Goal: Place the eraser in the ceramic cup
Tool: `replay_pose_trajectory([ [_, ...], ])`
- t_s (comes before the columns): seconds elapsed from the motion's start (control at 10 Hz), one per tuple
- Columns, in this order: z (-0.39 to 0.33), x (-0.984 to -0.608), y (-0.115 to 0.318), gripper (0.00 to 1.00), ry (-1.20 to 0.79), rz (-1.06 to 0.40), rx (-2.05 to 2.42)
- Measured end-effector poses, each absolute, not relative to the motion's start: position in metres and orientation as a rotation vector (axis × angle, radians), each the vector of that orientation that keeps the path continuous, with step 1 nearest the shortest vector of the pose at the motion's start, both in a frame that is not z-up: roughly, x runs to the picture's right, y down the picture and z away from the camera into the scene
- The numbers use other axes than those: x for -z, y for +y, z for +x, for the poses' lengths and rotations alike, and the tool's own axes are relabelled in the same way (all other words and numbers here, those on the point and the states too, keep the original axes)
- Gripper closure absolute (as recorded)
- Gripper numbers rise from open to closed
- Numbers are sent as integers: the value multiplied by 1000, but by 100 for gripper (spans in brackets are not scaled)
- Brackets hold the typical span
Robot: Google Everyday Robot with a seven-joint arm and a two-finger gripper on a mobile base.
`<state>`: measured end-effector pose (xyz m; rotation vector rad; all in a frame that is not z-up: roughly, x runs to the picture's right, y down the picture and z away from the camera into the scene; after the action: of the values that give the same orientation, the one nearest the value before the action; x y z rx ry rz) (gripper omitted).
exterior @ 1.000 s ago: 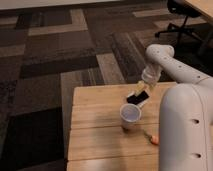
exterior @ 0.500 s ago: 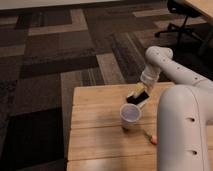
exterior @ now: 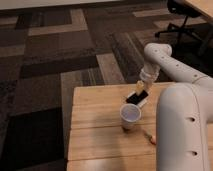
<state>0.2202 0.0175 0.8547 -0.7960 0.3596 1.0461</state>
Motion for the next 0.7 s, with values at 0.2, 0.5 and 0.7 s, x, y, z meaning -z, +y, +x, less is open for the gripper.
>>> replay_pose_trajectory([
  [0.2,208,-843,5,100,370,-758,-948],
  [0.5,165,-825,-5,100,339,-737,-738],
  [0.7,114,-802,-10,100,283,-753,-557],
])
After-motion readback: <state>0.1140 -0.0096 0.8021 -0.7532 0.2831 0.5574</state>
